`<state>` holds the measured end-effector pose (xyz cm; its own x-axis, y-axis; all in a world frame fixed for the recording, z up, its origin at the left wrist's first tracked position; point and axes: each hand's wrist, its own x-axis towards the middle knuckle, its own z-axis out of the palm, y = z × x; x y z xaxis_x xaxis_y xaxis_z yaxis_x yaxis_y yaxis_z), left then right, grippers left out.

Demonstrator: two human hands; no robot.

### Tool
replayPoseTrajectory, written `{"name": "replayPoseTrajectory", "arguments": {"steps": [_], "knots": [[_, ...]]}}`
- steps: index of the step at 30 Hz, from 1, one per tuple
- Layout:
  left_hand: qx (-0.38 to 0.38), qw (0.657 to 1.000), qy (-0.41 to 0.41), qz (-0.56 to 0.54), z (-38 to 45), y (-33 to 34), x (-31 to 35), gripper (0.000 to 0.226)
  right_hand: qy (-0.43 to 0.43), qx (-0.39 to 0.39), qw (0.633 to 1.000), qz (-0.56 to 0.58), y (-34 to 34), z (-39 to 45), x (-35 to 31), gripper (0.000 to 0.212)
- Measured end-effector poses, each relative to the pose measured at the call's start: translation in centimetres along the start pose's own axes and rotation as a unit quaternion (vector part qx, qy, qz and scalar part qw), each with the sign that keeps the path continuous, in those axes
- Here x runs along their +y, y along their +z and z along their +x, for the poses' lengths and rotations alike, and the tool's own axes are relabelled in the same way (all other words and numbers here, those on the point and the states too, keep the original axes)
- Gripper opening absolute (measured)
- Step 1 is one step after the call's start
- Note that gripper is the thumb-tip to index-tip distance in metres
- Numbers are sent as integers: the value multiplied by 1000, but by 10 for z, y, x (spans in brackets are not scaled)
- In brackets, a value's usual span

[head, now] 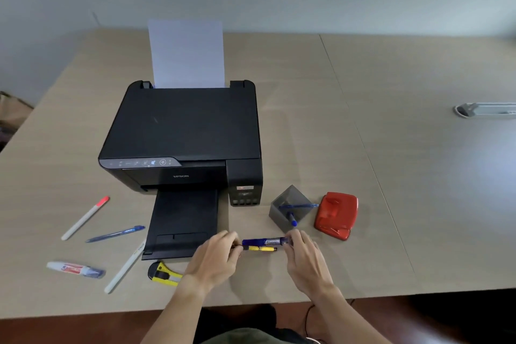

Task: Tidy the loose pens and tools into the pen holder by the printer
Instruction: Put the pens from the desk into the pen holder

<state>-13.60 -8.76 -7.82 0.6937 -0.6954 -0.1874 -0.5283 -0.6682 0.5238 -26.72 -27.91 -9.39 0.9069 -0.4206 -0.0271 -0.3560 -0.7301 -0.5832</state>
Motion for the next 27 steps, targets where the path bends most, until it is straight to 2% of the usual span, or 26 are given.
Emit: {"name": "replayPoseTrajectory", "arguments": {"steps": [8,11,14,16,18,21,24,27], "knots": [[92,991,41,-84,37,-32,29,16,-27,103,989,100,-42,15,3,11],[111,987,75,-92,53,-44,47,16,-12,175,976,131,-65,32,0,13],[113,983,105,-102,71,-58,69,17,2,279,948,154,-93,55,-5,14],[116,980,120,-108,82,-65,83,17,23,312,938,148,-105,65,-6,14],[129,977,133,-105,89,-70,95,17,34,311,938,148,-108,70,-5,15],[135,978,139,-84,95,-74,107,18,41,256,958,121,-102,68,-4,15],[116,983,126,-69,97,-75,111,20,41,206,974,84,-89,60,2,13],[98,987,107,-67,98,-75,111,23,61,187,978,73,-79,54,9,15]]}}
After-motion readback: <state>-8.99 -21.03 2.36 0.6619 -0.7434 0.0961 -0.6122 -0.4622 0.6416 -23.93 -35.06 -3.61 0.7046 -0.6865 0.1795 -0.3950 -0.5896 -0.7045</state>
